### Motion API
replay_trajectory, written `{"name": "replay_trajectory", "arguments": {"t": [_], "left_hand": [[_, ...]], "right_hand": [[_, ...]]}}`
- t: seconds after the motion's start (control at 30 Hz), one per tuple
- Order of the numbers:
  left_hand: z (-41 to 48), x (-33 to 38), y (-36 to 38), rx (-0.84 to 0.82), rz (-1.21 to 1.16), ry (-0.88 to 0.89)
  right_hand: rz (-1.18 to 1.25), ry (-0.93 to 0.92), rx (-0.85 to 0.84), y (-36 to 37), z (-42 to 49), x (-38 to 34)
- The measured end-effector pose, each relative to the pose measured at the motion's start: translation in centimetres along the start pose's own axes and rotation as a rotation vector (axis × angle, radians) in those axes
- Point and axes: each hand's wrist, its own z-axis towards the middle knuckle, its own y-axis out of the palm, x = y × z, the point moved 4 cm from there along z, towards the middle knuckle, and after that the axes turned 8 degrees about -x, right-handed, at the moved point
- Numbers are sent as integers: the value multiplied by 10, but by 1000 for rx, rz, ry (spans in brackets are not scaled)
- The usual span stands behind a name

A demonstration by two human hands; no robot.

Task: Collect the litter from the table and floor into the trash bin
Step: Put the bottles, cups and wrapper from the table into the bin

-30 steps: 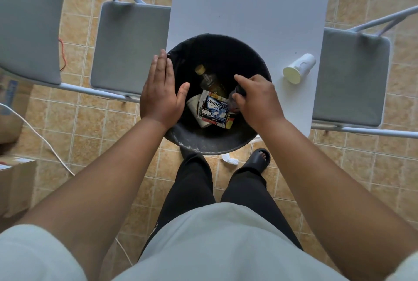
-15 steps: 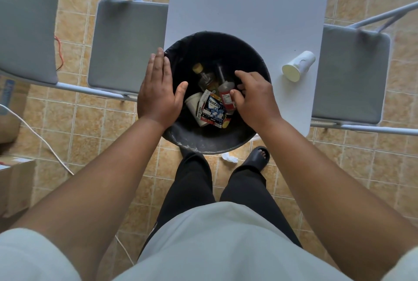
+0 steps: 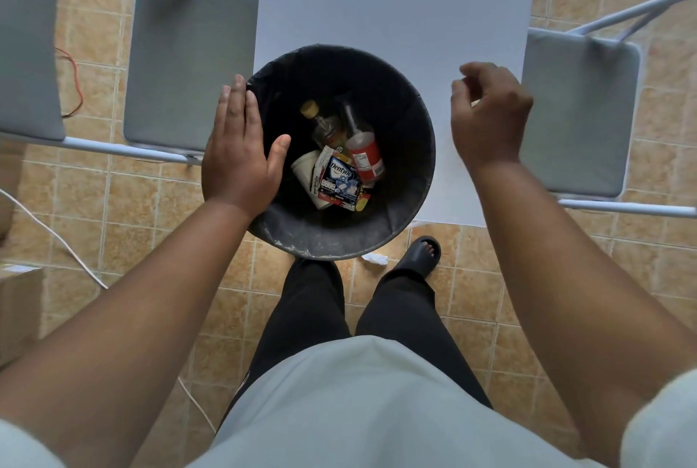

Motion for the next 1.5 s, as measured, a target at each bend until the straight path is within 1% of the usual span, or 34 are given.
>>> {"name": "replay_trajectory", "arguments": {"t": [0.13, 0.23, 0.4, 0.5, 0.6, 0.73, 0.87, 1.03, 1.1, 1.23, 1.4, 1.5], "left_hand": [[-1, -1, -1, 9, 6, 3], [-1, -2, 1, 14, 10, -5], [-1, -3, 2, 43, -6, 17], [-1, -4, 3, 66, 1, 31], [0, -5, 4, 80, 2, 45], [0, -5, 3, 94, -1, 47], [0, -4, 2, 94, -5, 51], [0, -3, 2, 79, -6, 35], [0, -2, 1, 72, -4, 35], [0, -3, 2, 47, 11, 13], [1, -1, -1, 26, -25, 22], [1, 0, -2, 10, -47, 17]], "right_hand": [[-223, 210, -180, 24, 34, 53], [-383, 288, -316, 46, 55, 88], [-579, 421, -609, 79, 78, 141], [-632, 464, -710, 91, 85, 164], [-664, 468, -743, 96, 91, 181], [-666, 410, -683, 96, 95, 191], [-606, 416, -659, 88, 91, 189], [-516, 391, -625, 75, 79, 176], [-453, 375, -587, 65, 73, 162], [-287, 246, -412, 33, 61, 110], [-146, 41, -147, -27, 33, 28], [-40, -69, -57, -50, 8, -20]]}}
